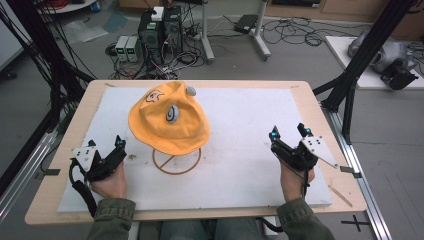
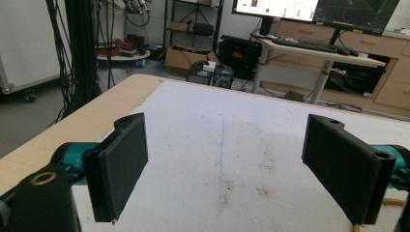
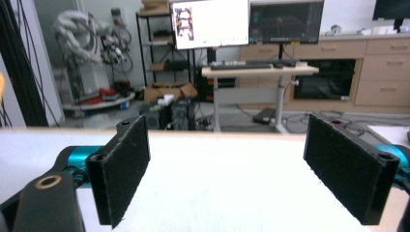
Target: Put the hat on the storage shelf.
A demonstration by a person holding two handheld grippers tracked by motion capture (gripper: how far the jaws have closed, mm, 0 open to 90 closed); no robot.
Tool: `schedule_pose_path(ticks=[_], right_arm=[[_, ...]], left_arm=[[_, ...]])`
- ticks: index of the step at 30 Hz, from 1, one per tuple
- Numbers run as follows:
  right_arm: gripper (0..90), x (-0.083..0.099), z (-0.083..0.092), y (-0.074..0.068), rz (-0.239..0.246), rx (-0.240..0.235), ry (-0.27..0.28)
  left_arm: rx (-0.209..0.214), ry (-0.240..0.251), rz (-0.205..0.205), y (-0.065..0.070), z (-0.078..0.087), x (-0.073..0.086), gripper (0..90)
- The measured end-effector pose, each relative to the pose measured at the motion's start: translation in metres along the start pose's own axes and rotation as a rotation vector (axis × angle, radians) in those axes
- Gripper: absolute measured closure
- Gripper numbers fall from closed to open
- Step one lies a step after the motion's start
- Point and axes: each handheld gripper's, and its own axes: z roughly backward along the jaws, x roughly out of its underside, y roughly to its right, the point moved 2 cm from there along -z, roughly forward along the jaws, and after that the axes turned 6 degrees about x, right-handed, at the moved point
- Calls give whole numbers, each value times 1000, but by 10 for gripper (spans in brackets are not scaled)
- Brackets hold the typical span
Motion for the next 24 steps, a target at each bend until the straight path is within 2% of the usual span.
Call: schedule_pose_path(ticks=[1, 3, 7, 8, 16, 24], right_arm=[[164, 0, 0, 0, 0, 0, 0], [161, 11, -1, -1, 37, 1, -24], [161, 15, -1, -1, 55, 1, -17], [161, 19, -2, -1, 59, -3, -30], [161, 23, -6, 4, 34, 1, -53], [161, 25, -8, 4, 33, -3, -65]], left_arm=[[-1, 2, 0, 0, 0, 0, 169], [-3, 8, -7, 0, 0, 0, 169], [-2, 8, -8, 0, 0, 0, 169], [-1, 7, -6, 0, 0, 0, 169], [2, 3, -8, 1, 0, 1, 169], [2, 2, -7, 1, -1, 1, 169]])
